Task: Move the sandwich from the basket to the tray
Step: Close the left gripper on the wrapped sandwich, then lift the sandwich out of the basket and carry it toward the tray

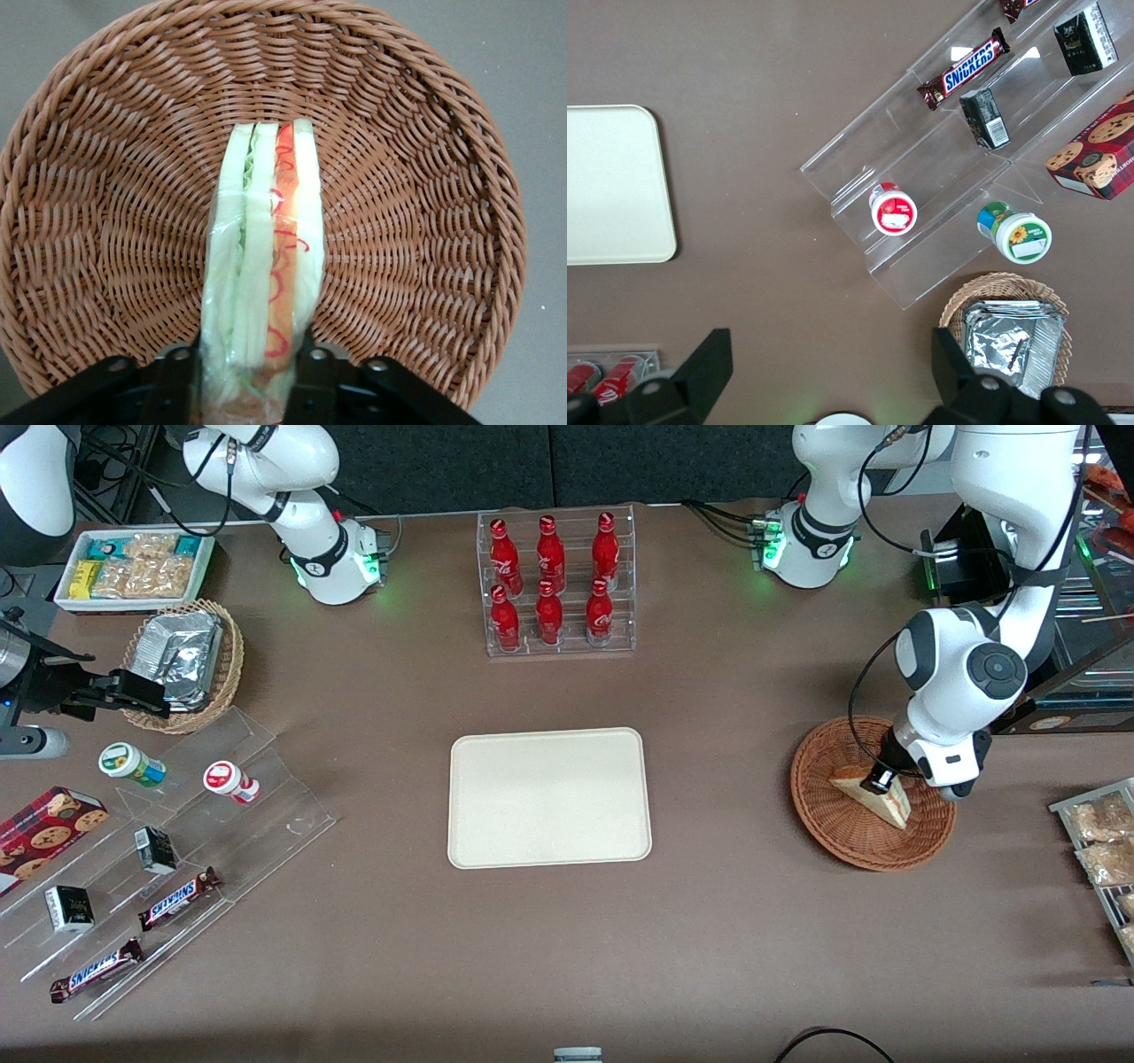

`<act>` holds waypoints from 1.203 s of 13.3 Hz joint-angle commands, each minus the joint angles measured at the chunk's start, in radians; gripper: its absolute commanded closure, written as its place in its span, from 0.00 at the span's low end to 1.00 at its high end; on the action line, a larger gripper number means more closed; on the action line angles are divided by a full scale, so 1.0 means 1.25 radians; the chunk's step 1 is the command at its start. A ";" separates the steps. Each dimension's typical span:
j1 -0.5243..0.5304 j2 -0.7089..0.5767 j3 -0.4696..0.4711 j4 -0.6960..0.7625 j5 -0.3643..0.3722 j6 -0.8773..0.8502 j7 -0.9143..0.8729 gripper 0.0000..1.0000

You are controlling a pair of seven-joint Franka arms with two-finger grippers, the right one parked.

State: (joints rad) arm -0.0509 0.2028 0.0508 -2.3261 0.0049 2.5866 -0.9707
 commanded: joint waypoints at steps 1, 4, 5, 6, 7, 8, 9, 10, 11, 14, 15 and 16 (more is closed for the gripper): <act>-0.007 -0.011 0.002 -0.002 -0.005 0.007 -0.011 0.91; -0.027 -0.064 -0.003 0.016 0.011 -0.054 -0.006 0.89; -0.034 -0.088 -0.004 0.041 0.013 -0.125 0.000 0.89; -0.045 -0.112 -0.006 0.070 0.018 -0.200 0.000 0.89; -0.068 -0.131 -0.012 0.101 0.028 -0.262 -0.004 0.89; -0.082 -0.144 -0.015 0.131 0.034 -0.311 -0.010 0.89; -0.097 -0.154 -0.022 0.173 0.034 -0.369 -0.011 0.89; -0.117 -0.150 -0.039 0.223 0.034 -0.435 -0.009 0.89; -0.136 -0.141 -0.059 0.280 0.033 -0.504 -0.003 0.89; -0.219 -0.081 -0.113 0.404 0.024 -0.578 -0.012 0.85; -0.260 -0.055 -0.123 0.437 0.023 -0.578 -0.021 0.89; -0.300 -0.026 -0.124 0.470 0.027 -0.578 -0.048 0.91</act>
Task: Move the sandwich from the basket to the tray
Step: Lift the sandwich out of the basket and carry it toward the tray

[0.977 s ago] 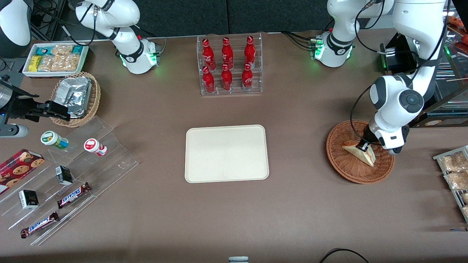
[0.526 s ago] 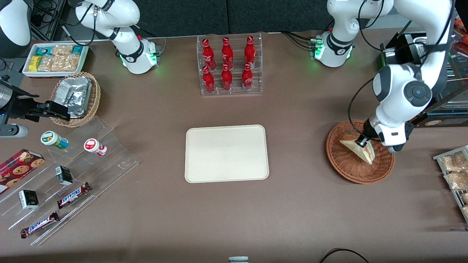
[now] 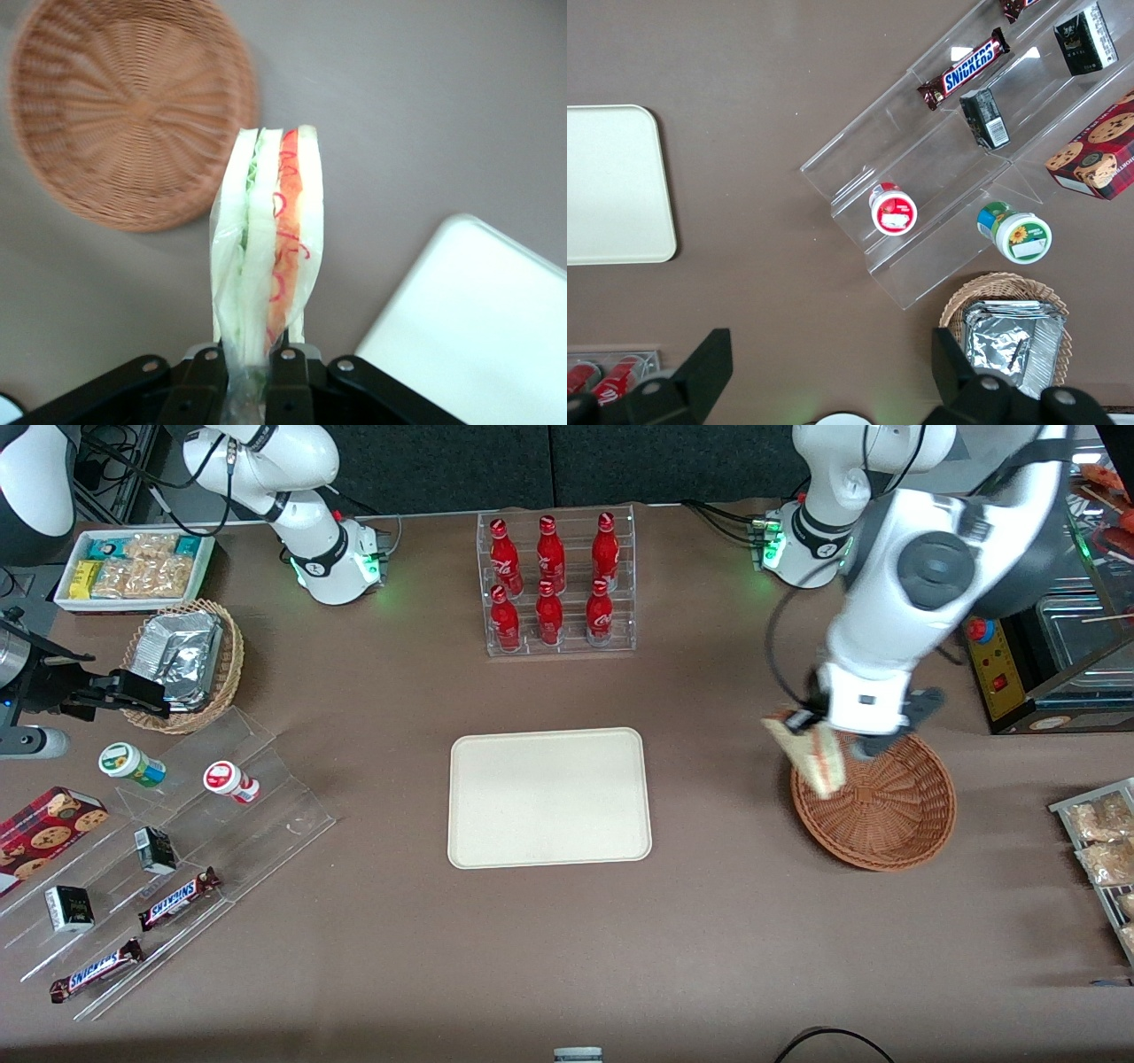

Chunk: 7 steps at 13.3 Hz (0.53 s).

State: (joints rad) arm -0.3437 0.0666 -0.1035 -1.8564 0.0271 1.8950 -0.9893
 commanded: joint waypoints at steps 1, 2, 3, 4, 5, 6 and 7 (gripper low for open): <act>-0.108 0.110 -0.001 0.120 0.013 -0.019 -0.059 0.91; -0.137 0.133 -0.001 0.145 0.014 -0.018 -0.071 0.91; -0.162 0.170 0.001 0.174 0.015 -0.015 -0.073 0.91; -0.181 0.204 -0.001 0.204 0.016 -0.014 -0.070 0.91; -0.196 0.236 -0.001 0.225 0.022 -0.014 -0.064 0.91; -0.211 0.272 -0.001 0.242 0.025 0.002 -0.057 0.91; -0.226 0.306 -0.001 0.249 0.026 0.035 -0.057 0.91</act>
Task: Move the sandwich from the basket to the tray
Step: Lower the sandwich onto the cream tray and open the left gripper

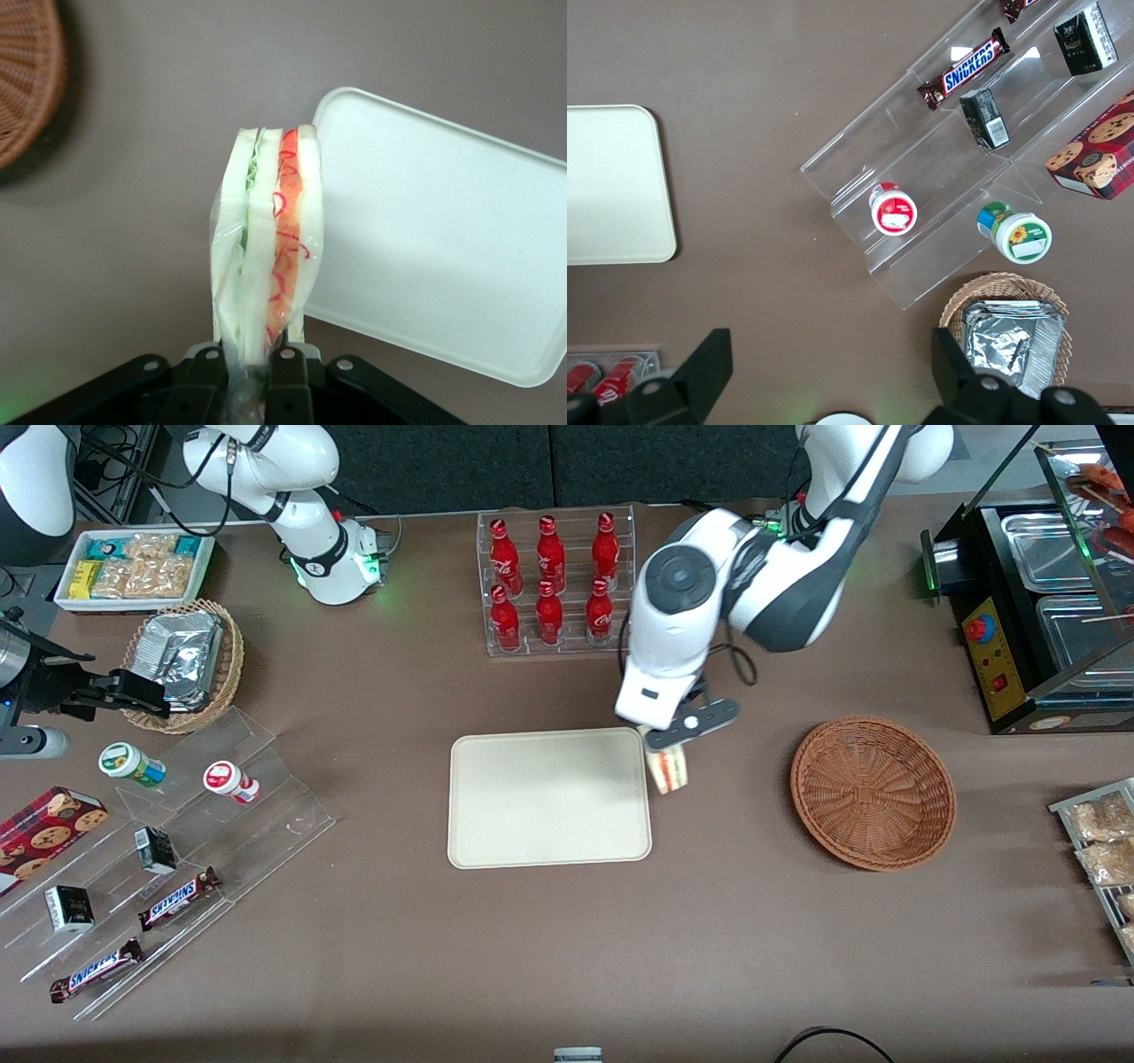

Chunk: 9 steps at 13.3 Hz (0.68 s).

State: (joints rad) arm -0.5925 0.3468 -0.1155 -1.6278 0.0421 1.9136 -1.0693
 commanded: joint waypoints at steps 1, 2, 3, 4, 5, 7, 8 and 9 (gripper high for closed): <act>-0.049 0.111 0.010 0.069 0.017 0.068 0.009 0.91; -0.059 0.130 0.010 0.069 0.017 0.109 0.009 0.91; -0.062 0.143 0.010 0.069 0.018 0.154 0.010 0.91; -0.081 0.156 0.010 0.070 0.023 0.188 0.010 0.91; -0.092 0.181 0.010 0.077 0.047 0.219 0.011 0.91; -0.127 0.246 0.010 0.135 0.080 0.257 0.003 0.91; -0.133 0.265 0.010 0.146 0.082 0.257 0.009 0.91; -0.133 0.267 0.010 0.145 0.084 0.257 0.012 0.91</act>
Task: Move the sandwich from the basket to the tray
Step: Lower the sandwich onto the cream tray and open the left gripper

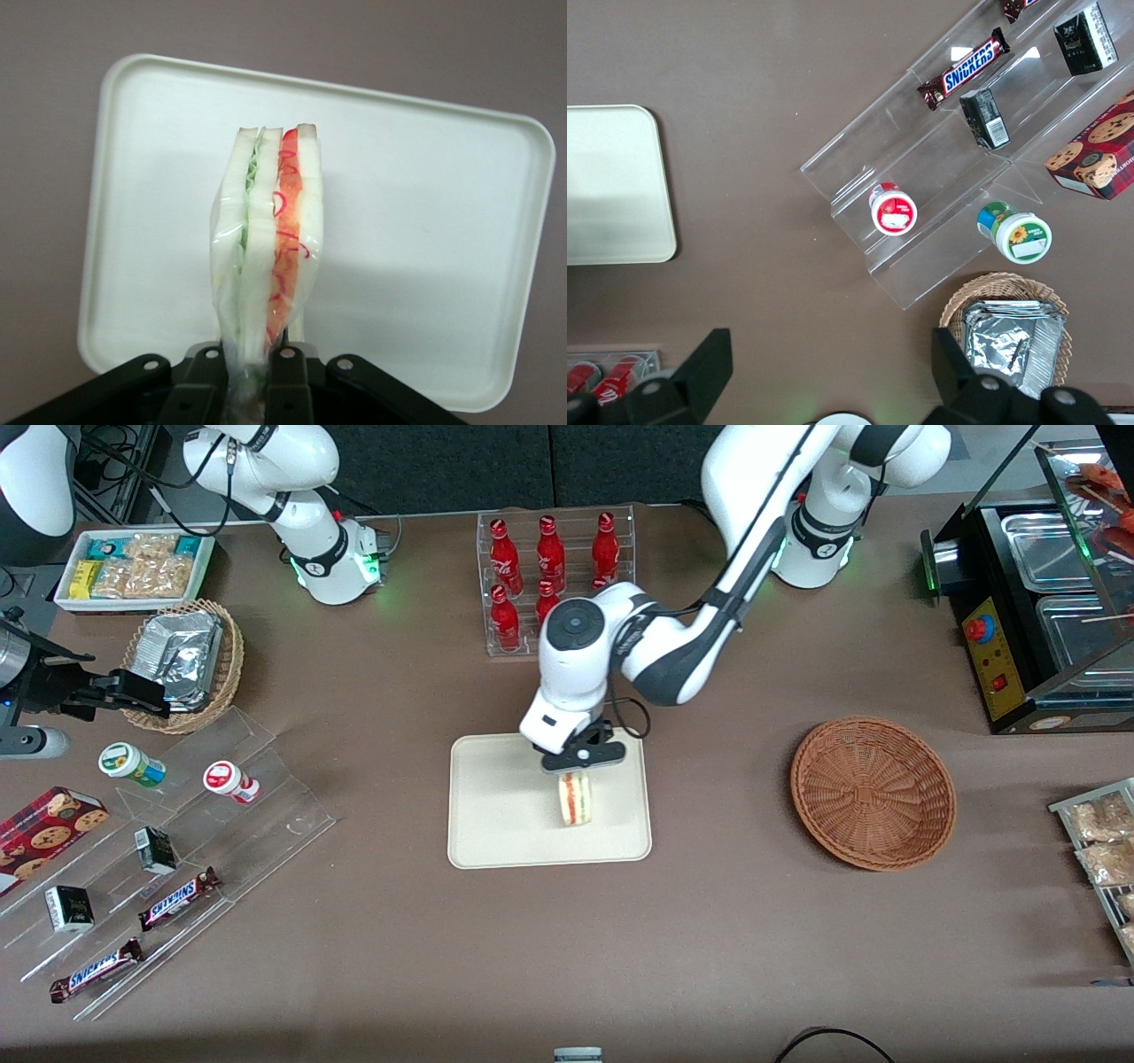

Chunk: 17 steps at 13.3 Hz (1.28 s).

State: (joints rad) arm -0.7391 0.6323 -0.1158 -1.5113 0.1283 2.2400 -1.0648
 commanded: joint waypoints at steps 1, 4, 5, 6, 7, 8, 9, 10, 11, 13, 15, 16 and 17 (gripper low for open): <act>-0.017 0.040 0.010 0.044 0.029 -0.004 0.027 0.91; -0.017 0.067 0.009 0.041 0.037 -0.004 0.036 0.91; -0.016 0.069 0.010 0.041 0.037 -0.005 0.039 0.91; -0.015 0.069 0.010 0.041 0.037 -0.008 0.041 0.91; -0.014 0.070 0.010 0.035 0.038 -0.008 0.043 0.91; -0.011 0.070 0.012 0.022 0.038 -0.005 0.057 0.91; -0.010 0.076 0.012 0.020 0.038 -0.004 0.060 0.91; -0.009 0.077 0.013 0.022 0.038 -0.004 0.062 0.91; -0.009 0.082 0.013 0.025 0.038 -0.003 0.062 0.91; -0.009 0.086 0.013 0.025 0.037 -0.004 0.060 0.78; -0.009 0.084 0.013 0.024 0.037 -0.005 0.057 0.39; -0.009 0.084 0.013 0.025 0.036 -0.005 0.054 0.23; -0.009 0.084 0.014 0.027 0.036 -0.005 0.049 0.00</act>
State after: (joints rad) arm -0.7493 0.7367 -0.1005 -1.4900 0.1614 2.2391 -0.9953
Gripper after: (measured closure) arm 0.515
